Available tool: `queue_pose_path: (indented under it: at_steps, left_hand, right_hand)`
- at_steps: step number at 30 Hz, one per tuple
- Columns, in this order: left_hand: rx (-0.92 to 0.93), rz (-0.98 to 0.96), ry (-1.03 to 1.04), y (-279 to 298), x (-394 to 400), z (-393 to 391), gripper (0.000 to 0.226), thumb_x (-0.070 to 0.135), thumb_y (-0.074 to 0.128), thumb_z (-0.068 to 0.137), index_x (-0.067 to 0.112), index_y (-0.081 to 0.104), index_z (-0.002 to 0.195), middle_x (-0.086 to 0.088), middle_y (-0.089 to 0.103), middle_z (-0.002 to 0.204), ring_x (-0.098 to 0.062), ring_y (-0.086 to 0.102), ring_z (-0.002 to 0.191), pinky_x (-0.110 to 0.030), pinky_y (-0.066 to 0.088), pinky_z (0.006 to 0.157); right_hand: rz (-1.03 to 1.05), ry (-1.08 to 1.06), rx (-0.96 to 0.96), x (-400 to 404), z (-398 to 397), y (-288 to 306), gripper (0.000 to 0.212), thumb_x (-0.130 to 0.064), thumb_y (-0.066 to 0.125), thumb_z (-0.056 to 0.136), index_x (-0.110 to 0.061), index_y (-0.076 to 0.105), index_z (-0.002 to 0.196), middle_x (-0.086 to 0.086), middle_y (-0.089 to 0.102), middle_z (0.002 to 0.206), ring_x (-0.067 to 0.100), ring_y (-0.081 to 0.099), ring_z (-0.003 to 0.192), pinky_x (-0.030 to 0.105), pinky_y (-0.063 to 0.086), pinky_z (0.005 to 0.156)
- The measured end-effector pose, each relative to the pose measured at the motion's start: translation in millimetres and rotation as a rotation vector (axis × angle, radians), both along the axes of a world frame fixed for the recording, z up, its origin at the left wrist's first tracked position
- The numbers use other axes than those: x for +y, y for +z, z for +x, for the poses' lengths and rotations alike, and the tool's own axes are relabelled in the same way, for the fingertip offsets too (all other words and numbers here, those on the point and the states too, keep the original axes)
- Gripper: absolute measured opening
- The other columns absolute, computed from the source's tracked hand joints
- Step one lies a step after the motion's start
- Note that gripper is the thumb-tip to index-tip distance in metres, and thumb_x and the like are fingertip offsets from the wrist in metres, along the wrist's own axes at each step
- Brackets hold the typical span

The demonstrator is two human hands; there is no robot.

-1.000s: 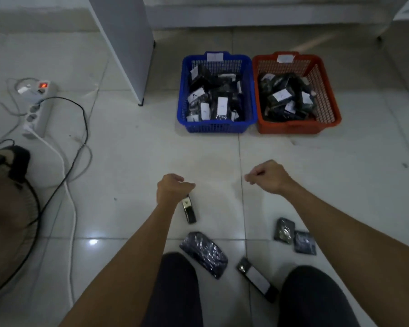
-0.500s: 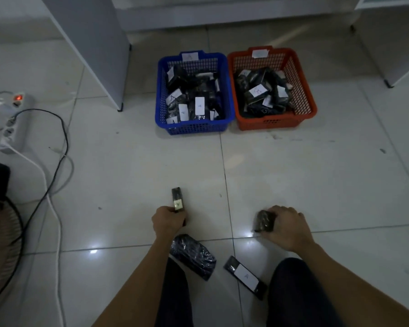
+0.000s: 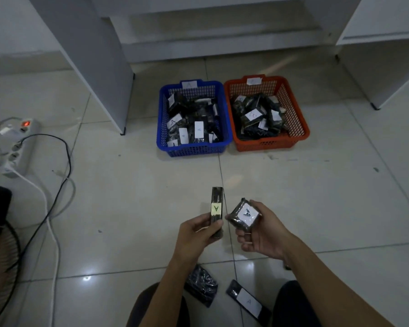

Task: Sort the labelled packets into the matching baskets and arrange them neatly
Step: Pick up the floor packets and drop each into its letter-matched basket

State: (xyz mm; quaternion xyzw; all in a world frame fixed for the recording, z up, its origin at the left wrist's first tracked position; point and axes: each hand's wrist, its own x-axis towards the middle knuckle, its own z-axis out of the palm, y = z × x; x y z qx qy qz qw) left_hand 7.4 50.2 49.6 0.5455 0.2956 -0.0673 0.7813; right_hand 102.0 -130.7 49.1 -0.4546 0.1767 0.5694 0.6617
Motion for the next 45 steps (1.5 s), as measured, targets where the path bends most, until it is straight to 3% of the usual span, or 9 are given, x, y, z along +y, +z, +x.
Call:
queue_pose_path:
  at_steps: [8,12,16,19,23,29,33,36,45]
  left_hand:
    - [0.024,-0.022,0.050,4.7,2.7,-4.4,0.023,0.004,0.075,0.083,0.009,0.076,0.105,-0.016,0.070,0.086,-0.028,0.067,0.076,-0.040,0.060,0.081]
    - [0.067,0.030,0.070,3.4,4.4,-4.8,0.030,0.006,0.076,0.082,0.007,0.073,0.111,-0.017,0.073,0.090,-0.026,0.070,0.078,-0.039,0.060,0.075]
    - [0.103,-0.013,0.184,-0.5,10.2,2.0,0.027,-0.001,0.071,0.085,0.002,0.069,0.112,-0.027,0.072,0.093,-0.028,0.070,0.078,-0.045,0.060,0.081]
    - [0.108,0.007,0.239,-0.1,27.7,24.1,0.025,-0.003,0.068,0.087,0.000,0.066,0.112,-0.026,0.072,0.093,-0.028,0.071,0.077,-0.042,0.061,0.079]
    - [0.084,0.309,0.222,-5.0,82.7,95.2,0.027,0.004,0.071,0.086,0.008,0.069,0.113,-0.012,0.075,0.095,-0.018,0.071,0.079,-0.023,0.055,0.066]
    - [0.203,0.627,0.085,-15.5,175.6,229.0,0.008,0.014,0.077,0.078,0.015,0.070,0.081,-0.010,0.075,0.092,-0.028,0.073,0.084,-0.041,0.060,0.081]
    - [0.331,0.945,-0.068,-10.6,192.9,269.2,0.014,0.017,0.067,0.084,0.005,0.062,0.087,-0.007,0.068,0.090,-0.022,0.065,0.081,-0.027,0.053,0.070]
    - [0.408,1.002,-0.101,-9.5,192.7,281.5,0.021,0.017,0.066,0.085,0.006,0.054,0.099,-0.010,0.058,0.098,-0.025,0.062,0.090,-0.026,0.048,0.070]
    - [0.418,1.102,-0.049,-15.5,205.6,274.6,0.030,0.015,0.077,0.077,0.005,0.058,0.097,-0.007,0.061,0.096,-0.023,0.062,0.087,-0.023,0.046,0.066]
  right_hand:
    - [-0.026,-0.169,0.062,8.6,1.6,4.3,0.057,-0.048,0.052,0.093,0.004,0.066,0.112,0.024,0.070,0.098,0.033,0.069,0.071,0.031,0.059,0.053]
    - [-0.108,-0.156,-0.026,13.1,5.7,-1.1,0.067,-0.065,0.054,0.091,-0.002,0.070,0.105,0.020,0.072,0.105,0.023,0.059,0.063,0.024,0.041,0.042]
    - [-0.249,-0.128,-0.229,17.1,18.7,-9.9,0.092,-0.084,0.066,0.067,-0.001,0.063,0.106,0.021,0.056,0.090,0.019,0.044,0.056,0.022,0.023,0.042]
    - [-0.324,-0.124,-0.354,31.9,40.1,-4.5,0.084,-0.082,0.067,0.066,-0.005,0.058,0.097,0.013,0.045,0.073,0.015,0.038,0.047,0.023,0.017,0.045]
    - [-0.382,-0.127,-0.526,71.9,97.6,10.9,0.061,-0.068,0.063,0.080,-0.007,0.064,0.085,-0.001,0.048,0.052,0.011,0.040,0.039,0.020,0.024,0.041]
    - [-0.409,-0.245,-0.781,160.8,199.5,9.2,0.045,-0.043,0.083,0.077,-0.001,0.068,0.082,0.003,0.063,0.060,0.009,0.045,0.039,0.020,0.035,0.036]
    - [-0.494,-0.039,-0.846,204.4,239.7,-13.5,0.031,-0.023,0.081,0.085,0.002,0.073,0.101,0.013,0.076,0.086,0.017,0.073,0.066,0.024,0.056,0.056]
    - [-0.652,0.101,-0.927,219.9,253.8,-30.5,0.033,-0.029,0.084,0.080,0.001,0.076,0.089,0.009,0.076,0.085,0.022,0.074,0.081,0.037,0.061,0.081]
    - [-0.729,0.073,-1.002,204.2,245.8,-28.7,0.033,-0.033,0.084,0.079,0.000,0.078,0.081,0.011,0.076,0.078,0.023,0.073,0.078,0.039,0.060,0.086]
